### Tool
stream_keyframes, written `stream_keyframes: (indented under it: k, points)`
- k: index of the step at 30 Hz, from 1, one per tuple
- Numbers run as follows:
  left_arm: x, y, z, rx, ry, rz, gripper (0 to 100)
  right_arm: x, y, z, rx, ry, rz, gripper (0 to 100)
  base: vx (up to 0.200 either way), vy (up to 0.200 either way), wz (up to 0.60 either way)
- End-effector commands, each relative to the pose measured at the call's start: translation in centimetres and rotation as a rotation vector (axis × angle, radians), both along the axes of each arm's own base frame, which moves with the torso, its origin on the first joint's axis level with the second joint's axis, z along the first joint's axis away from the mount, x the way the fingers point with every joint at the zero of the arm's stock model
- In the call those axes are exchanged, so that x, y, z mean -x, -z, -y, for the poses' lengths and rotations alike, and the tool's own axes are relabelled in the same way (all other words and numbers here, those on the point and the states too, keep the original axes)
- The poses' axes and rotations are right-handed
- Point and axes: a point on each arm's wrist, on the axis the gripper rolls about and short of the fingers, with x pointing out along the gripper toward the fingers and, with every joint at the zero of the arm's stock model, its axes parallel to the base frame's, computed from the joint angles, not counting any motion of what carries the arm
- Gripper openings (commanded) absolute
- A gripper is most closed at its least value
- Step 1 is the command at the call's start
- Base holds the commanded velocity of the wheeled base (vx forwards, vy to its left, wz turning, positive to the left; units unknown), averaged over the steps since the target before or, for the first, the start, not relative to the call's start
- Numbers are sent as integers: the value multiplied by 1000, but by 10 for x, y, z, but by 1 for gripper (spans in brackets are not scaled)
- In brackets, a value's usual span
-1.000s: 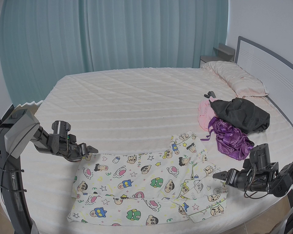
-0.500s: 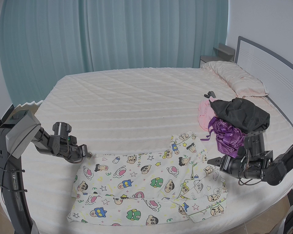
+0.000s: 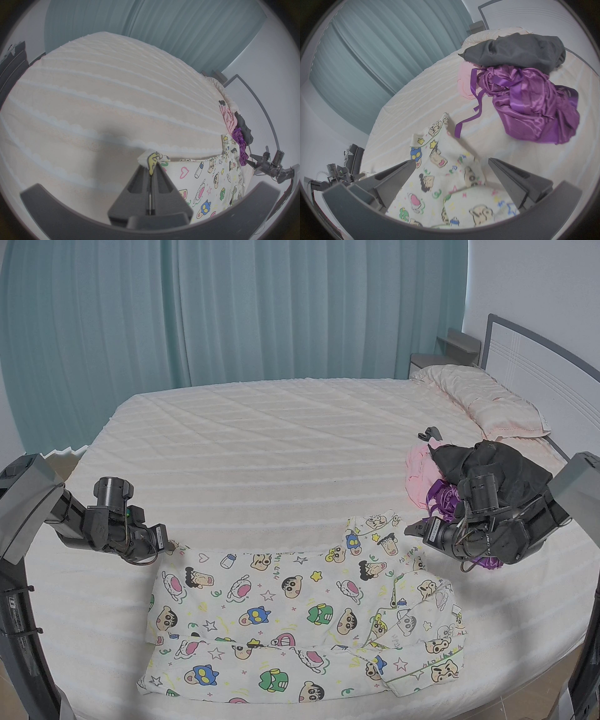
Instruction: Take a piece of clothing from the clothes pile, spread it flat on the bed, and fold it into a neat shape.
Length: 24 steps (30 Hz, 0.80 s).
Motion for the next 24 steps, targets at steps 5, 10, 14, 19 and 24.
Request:
stream_keyframes:
  k: [5,10,14,19,24]
  points:
    - [14,-21,0,-10,-11,30,0,-50,50,-10,19,-63,-34,100,0,0,0]
    - [14,-18,0,-9,-8,21,0,-62,50,-11,45,-93,7,100,0,0,0]
    - [15,-16,1,-8,-7,13,0,-69,52,-14,50,-128,26,100,0,0,0]
    - [17,-14,2,-8,-5,7,0,-69,51,-21,53,-184,38,100,0,0,0]
    - [17,-13,1,-7,-7,1,0,-67,52,-25,76,-226,28,0,0,0,0]
